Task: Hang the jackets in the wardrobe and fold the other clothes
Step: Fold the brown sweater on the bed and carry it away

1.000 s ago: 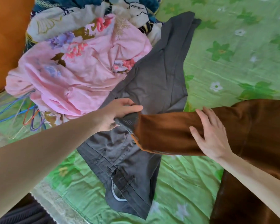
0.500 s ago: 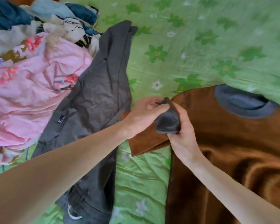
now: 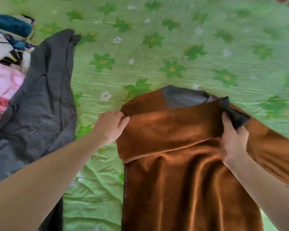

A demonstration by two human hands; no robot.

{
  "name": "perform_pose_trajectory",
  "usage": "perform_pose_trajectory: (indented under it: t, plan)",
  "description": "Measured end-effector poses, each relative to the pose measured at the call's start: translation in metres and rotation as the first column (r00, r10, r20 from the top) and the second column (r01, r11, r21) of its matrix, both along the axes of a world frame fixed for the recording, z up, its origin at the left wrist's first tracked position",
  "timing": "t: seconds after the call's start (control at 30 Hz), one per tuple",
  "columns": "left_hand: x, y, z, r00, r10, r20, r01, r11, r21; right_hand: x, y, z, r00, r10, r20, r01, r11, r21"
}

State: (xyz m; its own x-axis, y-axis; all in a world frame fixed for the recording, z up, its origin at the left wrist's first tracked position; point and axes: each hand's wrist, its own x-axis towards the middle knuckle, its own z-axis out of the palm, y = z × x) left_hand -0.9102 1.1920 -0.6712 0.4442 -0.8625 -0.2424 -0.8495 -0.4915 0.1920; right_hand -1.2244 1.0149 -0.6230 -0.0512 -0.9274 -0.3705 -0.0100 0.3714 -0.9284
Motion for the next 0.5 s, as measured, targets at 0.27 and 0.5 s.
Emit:
perform_pose_trajectory:
  t: [0.27, 0.5]
  plan:
    - [0.015, -0.036, -0.009, 0.955, -0.243, 0.169, 0.26, 0.961, -0.09, -0.071, -0.032, -0.058, 0.992, 0.013, -0.125, 0.011, 0.982, 0.188]
    - [0.033, -0.082, -0.004, 0.845, -0.388, 0.368, 0.469, 0.869, -0.161, -0.085, -0.054, -0.063, 0.92, -0.043, -0.389, 0.006, 0.995, -0.095]
